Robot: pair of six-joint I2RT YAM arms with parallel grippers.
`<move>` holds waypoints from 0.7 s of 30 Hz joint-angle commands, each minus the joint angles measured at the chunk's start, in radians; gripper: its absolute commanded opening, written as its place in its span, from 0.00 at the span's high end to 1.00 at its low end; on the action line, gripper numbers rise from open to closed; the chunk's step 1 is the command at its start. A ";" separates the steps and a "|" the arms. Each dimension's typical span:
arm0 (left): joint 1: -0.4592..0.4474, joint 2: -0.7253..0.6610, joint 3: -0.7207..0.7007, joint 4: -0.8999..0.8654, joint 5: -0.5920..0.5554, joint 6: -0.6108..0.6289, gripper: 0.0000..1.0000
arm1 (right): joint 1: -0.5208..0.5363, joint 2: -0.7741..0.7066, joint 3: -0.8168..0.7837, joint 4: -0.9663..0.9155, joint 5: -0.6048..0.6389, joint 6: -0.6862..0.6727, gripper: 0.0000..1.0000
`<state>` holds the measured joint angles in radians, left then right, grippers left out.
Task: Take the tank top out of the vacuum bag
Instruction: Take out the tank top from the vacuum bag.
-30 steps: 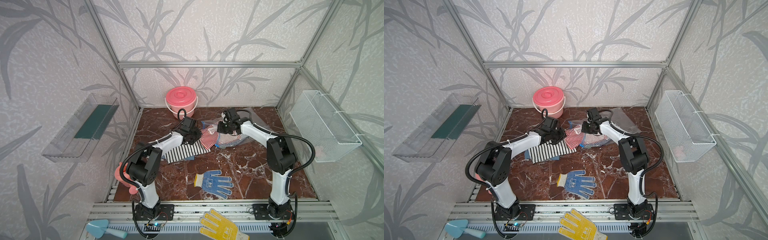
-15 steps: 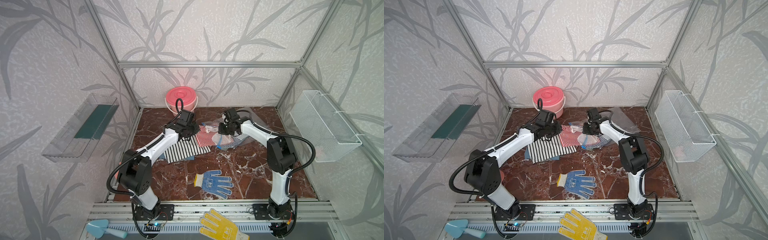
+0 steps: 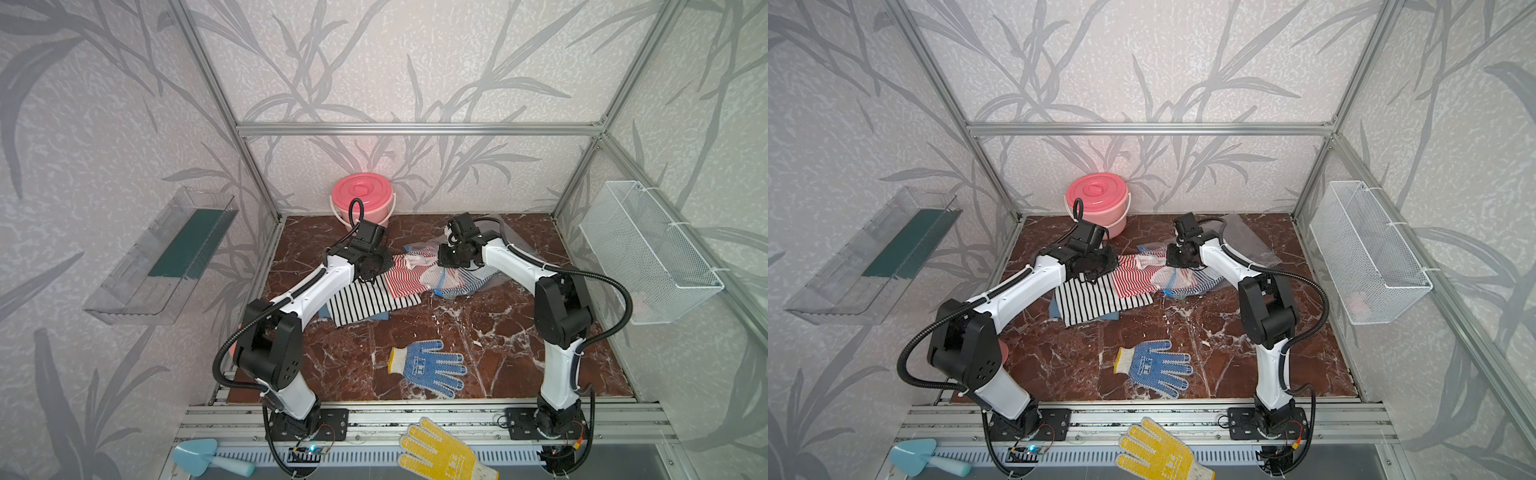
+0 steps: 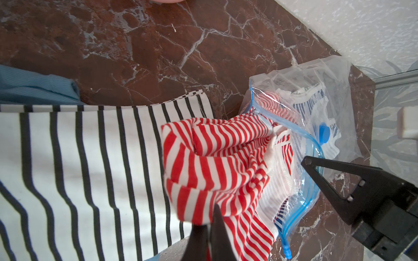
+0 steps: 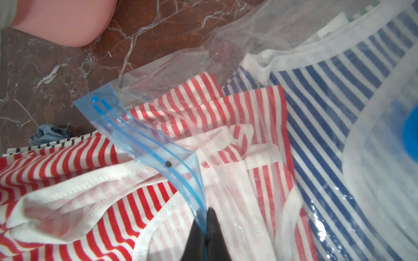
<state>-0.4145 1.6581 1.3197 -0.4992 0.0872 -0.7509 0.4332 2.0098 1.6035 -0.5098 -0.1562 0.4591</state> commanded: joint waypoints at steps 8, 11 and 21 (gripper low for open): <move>0.017 -0.059 0.022 -0.113 -0.094 0.042 1.00 | -0.011 -0.039 -0.011 -0.024 0.035 -0.027 1.00; 0.018 -0.071 0.023 -0.154 -0.137 0.052 1.00 | -0.011 -0.039 -0.011 -0.033 0.052 -0.035 1.00; 0.034 -0.115 -0.002 -0.211 -0.220 0.082 1.00 | -0.011 -0.056 -0.028 -0.049 0.084 -0.048 1.00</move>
<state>-0.3946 1.5757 1.3197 -0.6575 -0.0681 -0.6949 0.4328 2.0026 1.5909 -0.5278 -0.1055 0.4217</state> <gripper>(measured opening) 0.047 0.048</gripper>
